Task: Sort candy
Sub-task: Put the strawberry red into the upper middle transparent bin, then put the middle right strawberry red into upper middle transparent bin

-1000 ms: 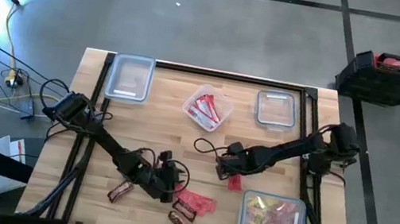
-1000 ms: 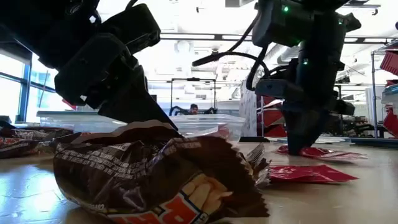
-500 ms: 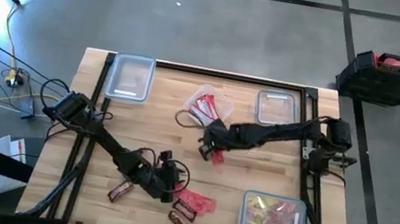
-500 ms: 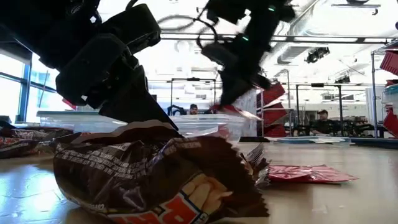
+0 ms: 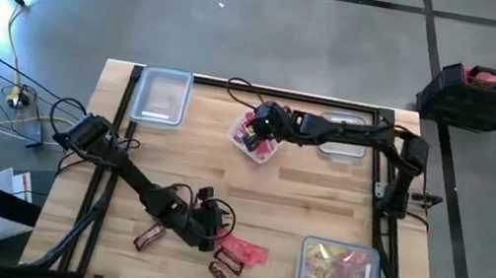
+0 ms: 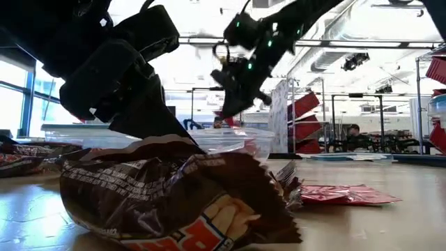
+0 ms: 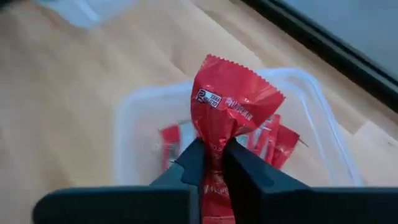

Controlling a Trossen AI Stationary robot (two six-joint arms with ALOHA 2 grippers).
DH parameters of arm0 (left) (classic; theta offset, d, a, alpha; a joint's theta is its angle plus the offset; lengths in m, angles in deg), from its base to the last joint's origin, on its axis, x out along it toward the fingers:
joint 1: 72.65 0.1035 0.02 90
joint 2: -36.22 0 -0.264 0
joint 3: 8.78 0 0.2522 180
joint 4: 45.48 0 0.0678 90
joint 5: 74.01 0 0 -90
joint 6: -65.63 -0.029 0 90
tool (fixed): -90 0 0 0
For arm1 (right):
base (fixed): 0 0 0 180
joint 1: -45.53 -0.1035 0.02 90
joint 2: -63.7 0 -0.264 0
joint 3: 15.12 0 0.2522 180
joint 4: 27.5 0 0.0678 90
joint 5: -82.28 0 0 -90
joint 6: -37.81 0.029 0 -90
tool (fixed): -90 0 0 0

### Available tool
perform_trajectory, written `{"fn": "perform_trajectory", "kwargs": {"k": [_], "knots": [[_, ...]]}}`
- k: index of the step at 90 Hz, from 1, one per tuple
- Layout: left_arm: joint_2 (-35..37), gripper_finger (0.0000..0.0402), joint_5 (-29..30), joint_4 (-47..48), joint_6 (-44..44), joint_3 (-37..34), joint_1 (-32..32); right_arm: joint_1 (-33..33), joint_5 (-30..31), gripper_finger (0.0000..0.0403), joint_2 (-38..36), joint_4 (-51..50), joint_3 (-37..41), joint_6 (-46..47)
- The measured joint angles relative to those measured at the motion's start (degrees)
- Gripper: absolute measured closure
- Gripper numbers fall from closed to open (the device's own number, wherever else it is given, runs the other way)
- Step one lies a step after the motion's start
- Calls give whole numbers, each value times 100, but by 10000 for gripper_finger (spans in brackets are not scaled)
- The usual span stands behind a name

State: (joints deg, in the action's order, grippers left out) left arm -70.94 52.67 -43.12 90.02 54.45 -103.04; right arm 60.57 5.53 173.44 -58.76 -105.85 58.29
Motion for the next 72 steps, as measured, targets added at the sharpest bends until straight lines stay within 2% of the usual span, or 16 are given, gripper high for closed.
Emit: {"fn": "perform_trajectory", "kwargs": {"k": [17,35,49,72], "knots": [[0,275,-2,7,1,-1,0,105,-2,291,486,57,4,1],[0,275,0,25,-3,-2,0,18,-319,237,421,109,7,-108],[0,275,-1,89,0,-2,0,-418,-441,227,69,225,4,-497],[-116,275,0,107,64,0,-2,-1135,149,227,-345,-556,0,-58]]}}
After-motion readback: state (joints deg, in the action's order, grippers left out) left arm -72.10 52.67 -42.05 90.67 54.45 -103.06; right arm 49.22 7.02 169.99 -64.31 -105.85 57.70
